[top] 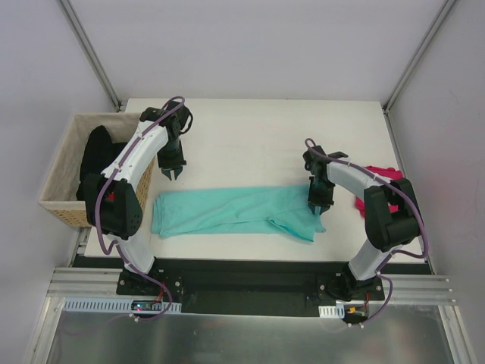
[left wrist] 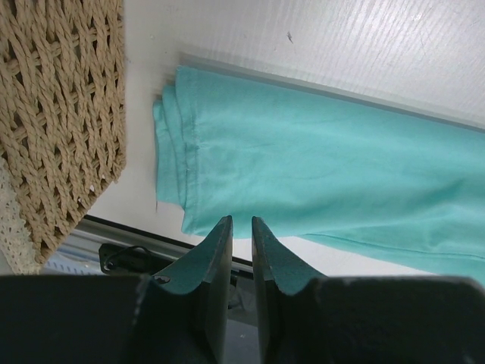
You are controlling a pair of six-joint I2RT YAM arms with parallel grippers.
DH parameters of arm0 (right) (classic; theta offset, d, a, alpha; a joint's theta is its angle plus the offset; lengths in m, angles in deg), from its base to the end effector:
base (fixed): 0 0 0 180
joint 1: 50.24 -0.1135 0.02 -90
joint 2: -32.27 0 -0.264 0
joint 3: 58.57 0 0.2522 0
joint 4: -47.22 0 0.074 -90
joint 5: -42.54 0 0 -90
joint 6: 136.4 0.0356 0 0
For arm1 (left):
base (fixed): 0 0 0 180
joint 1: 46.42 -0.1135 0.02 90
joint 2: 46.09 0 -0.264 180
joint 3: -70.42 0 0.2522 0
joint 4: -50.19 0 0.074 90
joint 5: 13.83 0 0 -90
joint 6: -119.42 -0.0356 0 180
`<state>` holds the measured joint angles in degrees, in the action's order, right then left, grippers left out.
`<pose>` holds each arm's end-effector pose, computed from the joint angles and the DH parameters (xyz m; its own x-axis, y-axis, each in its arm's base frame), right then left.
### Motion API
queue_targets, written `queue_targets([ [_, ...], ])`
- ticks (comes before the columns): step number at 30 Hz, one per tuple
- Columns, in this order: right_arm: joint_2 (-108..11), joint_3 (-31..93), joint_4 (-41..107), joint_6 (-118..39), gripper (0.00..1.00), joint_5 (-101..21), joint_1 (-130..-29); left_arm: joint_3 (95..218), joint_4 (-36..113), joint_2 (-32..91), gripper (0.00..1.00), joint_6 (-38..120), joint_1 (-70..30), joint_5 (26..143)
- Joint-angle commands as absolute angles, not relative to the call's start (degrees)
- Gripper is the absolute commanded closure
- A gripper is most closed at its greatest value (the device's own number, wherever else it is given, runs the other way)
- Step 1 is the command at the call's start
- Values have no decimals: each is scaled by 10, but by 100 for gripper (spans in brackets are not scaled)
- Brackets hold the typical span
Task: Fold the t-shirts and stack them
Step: Fold the other side of the tshirt into a rectangle
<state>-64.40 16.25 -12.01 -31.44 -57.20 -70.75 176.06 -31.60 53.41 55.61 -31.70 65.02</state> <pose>0.2846 0.1001 0.1741 -0.9767 -0.0937 -0.1929 -0.0710 0.9901 -0.1214 0.3319 -0.0801 0.2953 -0.9304 -0.2033 -0.3051 -0.2314 0.9711 0.0587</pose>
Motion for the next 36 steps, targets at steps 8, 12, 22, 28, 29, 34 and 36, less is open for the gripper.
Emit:
queue_targets([
  [8,-641,163,-118,-308,83,-575,-706,1781,-345,545,84,561,-307,632],
  [12,-649,160,-113,-309,86,-572,-706,1782,-348,545,84,562,-307,628],
  [22,-652,150,-102,-312,76,-570,-704,1782,-355,546,84,566,-305,629],
  [28,-660,151,-93,-315,73,-563,-695,1788,-363,553,84,570,-300,628],
  [29,-663,150,-90,-317,78,-559,-691,1793,-364,555,84,571,-299,627],
  [34,-670,154,-79,-323,93,-558,-687,1803,-375,561,84,578,-293,622],
  [36,-675,158,-81,-325,99,-556,-684,1803,-377,562,84,582,-291,622],
])
